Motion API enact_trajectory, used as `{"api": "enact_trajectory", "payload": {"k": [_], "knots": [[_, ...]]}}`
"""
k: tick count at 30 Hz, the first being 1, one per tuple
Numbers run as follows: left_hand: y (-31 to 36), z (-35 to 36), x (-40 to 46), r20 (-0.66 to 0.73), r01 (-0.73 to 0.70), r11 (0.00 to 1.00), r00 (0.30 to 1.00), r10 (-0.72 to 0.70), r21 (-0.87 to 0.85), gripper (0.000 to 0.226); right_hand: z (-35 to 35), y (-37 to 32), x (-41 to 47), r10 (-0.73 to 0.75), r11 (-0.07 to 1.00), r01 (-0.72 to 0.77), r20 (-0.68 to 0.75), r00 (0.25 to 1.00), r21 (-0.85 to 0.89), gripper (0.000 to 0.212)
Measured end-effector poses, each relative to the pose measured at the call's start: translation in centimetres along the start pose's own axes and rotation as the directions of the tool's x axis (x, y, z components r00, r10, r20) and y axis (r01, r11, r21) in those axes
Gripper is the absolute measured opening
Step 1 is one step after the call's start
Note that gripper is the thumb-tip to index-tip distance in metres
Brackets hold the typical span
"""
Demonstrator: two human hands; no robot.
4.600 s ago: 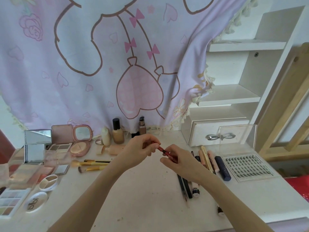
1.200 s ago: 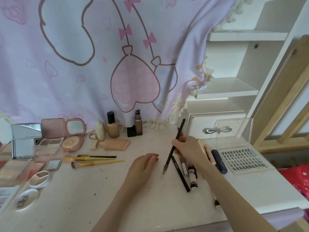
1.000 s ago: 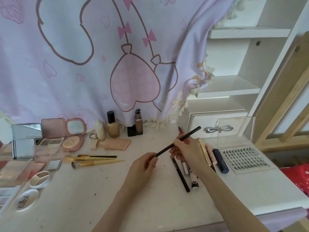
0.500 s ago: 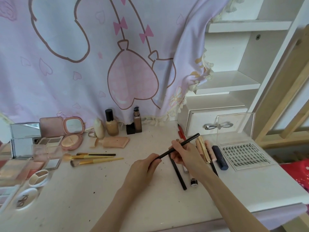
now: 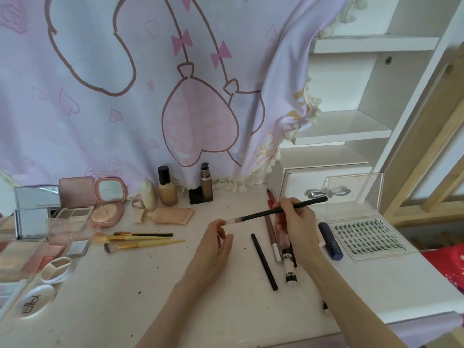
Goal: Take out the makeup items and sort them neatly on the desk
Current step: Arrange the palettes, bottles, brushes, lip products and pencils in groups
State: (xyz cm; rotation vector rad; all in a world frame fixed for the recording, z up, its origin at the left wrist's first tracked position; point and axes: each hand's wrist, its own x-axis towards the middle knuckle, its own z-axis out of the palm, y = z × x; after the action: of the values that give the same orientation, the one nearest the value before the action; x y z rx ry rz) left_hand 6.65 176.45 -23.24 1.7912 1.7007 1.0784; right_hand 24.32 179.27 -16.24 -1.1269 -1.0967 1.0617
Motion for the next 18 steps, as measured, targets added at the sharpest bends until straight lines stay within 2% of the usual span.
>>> {"api": "enact_trajectory", "payload": {"k": [2, 3, 5, 6, 9, 11, 12, 13, 14, 16, 18], "knots": [[0.0, 0.0, 0.3, -0.005, -0.012, 1.0, 1.0, 0.012, -0.013, 0.037, 0.6, 0.2, -0.2, 0.014, 1.0, -0.013, 0.039, 0.999, -0.026, 0.03], [0.0, 0.0, 0.4, -0.01, -0.022, 1.0, 1.0, 0.022, -0.011, 0.033, 0.8, 0.3, -0.3, 0.025, 1.0, -0.024, 0.068, 0.997, -0.017, 0.029], [0.0, -0.2, 0.6, -0.019, -0.023, 0.999, 1.0, 0.024, 0.026, 0.01, 1.2, 0.5, -0.4, 0.027, 1.0, -0.027, 0.109, 0.994, -0.005, 0.029], [0.0, -0.3, 0.7, -0.016, -0.018, 0.999, 1.0, 0.018, 0.048, 0.007, 1.2, 0.6, -0.4, 0.03, 1.0, -0.028, 0.11, 0.993, -0.013, 0.029], [-0.2, -0.5, 0.9, -0.008, -0.024, 0.993, 1.0, 0.025, 0.114, 0.012, 1.0, 0.8, 0.4, 0.037, 0.999, -0.037, 0.032, 0.999, -0.016, 0.03], [-0.6, -0.8, 1.0, -0.077, 0.009, 0.992, 0.997, 0.001, 0.125, 0.015, 0.6, 0.8, 1.3, 0.035, 0.997, -0.031, -0.05, 0.998, 0.071, 0.03], [-0.8, -0.9, 1.0, -0.124, 0.038, 0.991, 0.992, -0.022, 0.13, 0.018, 0.5, 0.8, 1.8, 0.001, 0.999, 0.003, -0.068, 0.998, 0.054, 0.029], [-0.9, -0.9, 1.1, -0.163, 0.067, 0.988, 0.986, -0.044, 0.141, 0.022, 0.6, 1.0, 2.1, -0.06, 0.998, 0.057, -0.057, 0.997, -0.037, 0.025], [-0.9, -0.8, 1.3, -0.188, 0.106, 0.984, 0.979, -0.078, 0.145, 0.026, 0.9, 1.2, 2.1, -0.138, 0.977, 0.135, -0.008, 0.99, -0.163, 0.02], [-0.5, -0.6, 2.1, -0.205, 0.188, 0.972, 0.966, -0.157, 0.141, 0.031, 1.7, 2.1, 1.8, -0.288, 0.866, 0.345, 0.204, 0.936, -0.361, 0.012], [0.2, -0.3, 3.3, -0.201, 0.255, 0.956, 0.954, -0.224, 0.144, 0.031, 2.4, 3.3, 1.7, -0.268, 0.665, 0.532, 0.498, 0.825, -0.524, 0.017]]}}
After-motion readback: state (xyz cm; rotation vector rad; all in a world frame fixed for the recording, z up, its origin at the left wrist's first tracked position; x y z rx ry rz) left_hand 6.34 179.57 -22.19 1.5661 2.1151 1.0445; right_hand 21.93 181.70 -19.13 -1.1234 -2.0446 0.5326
